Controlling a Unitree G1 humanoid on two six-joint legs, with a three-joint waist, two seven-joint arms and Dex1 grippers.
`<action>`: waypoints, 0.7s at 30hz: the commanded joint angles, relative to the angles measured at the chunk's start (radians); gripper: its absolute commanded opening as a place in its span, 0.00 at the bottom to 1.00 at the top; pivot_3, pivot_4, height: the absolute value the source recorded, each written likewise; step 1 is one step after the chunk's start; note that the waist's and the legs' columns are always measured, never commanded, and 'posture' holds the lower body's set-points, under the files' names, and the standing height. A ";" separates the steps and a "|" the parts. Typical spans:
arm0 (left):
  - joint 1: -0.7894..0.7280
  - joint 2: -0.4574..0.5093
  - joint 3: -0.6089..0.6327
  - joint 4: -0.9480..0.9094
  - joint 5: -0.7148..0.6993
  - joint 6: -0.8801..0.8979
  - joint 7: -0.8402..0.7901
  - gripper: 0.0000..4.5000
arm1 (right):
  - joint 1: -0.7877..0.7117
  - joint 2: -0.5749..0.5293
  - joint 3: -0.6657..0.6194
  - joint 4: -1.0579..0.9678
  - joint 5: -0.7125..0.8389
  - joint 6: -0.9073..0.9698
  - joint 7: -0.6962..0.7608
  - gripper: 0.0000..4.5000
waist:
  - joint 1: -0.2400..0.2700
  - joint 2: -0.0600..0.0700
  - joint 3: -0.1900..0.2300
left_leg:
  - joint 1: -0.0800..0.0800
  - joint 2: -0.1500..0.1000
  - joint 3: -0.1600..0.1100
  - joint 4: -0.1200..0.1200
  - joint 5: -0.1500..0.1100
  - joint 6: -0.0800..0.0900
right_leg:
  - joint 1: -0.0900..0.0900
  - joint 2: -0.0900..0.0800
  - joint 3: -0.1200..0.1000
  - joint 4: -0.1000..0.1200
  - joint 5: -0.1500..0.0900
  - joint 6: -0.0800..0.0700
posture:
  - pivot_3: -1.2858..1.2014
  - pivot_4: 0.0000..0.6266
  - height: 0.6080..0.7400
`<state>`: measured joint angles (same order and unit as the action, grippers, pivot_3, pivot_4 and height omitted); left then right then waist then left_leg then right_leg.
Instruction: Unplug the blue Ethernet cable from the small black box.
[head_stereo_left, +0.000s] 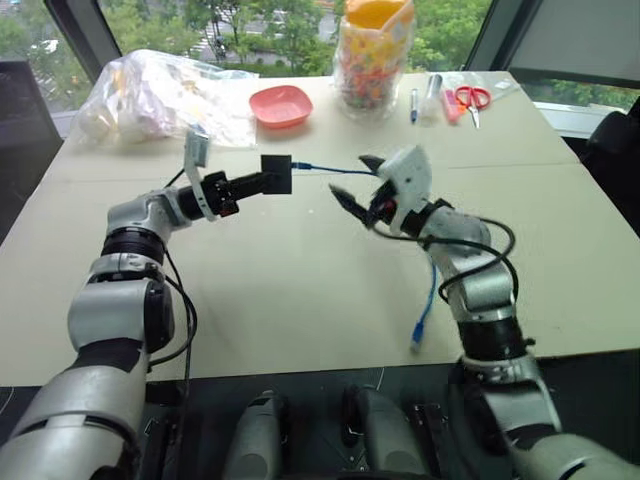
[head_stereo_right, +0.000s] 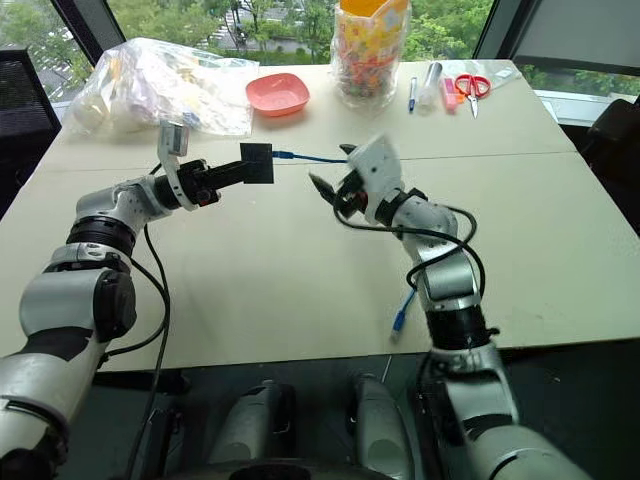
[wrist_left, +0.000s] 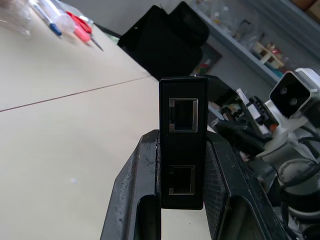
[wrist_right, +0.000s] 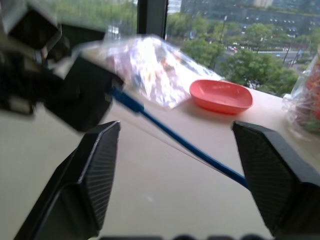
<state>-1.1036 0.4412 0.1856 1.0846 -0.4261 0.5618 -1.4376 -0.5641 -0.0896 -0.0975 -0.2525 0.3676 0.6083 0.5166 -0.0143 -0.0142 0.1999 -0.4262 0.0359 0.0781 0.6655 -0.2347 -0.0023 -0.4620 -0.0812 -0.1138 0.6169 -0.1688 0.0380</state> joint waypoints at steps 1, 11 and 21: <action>0.017 -0.006 0.053 -0.112 -0.069 0.084 0.005 0.11 | 0.046 0.093 -0.087 -0.182 0.344 0.241 -0.090 0.84 | 0.000 0.000 0.000 | 0.001 0.002 0.000 0.000 0.000 0.000 | 0.001 0.000 0.000 0.000 0.000 0.000 | 0.52 0.24 1.00; 0.117 -0.051 0.101 -0.381 -0.219 0.314 0.080 0.11 | 0.064 0.222 -0.124 -0.089 0.482 0.207 -0.271 0.84 | 0.001 0.000 0.000 | 0.000 0.002 0.000 0.001 0.000 0.000 | 0.000 0.000 0.000 -0.001 -0.001 0.002 | 0.52 0.24 1.00; 0.237 -0.084 0.091 -0.604 -0.318 0.410 0.166 0.11 | 0.047 0.200 -0.109 -0.036 0.521 0.156 -0.276 0.84 | 0.000 0.000 0.000 | 0.000 0.002 0.000 0.000 0.000 0.000 | 0.001 0.000 0.000 -0.001 -0.001 0.002 | 0.52 0.24 1.00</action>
<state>-0.8619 0.3523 0.2660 0.5316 -0.7086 0.9633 -1.2770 -0.4902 0.1110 -0.2128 -0.2703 0.8572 0.7855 0.2390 -0.0140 -0.0140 0.1997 -0.4259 0.0379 0.0779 0.6659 -0.2348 -0.0022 -0.4614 -0.0807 -0.1134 0.6154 -0.1700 0.0400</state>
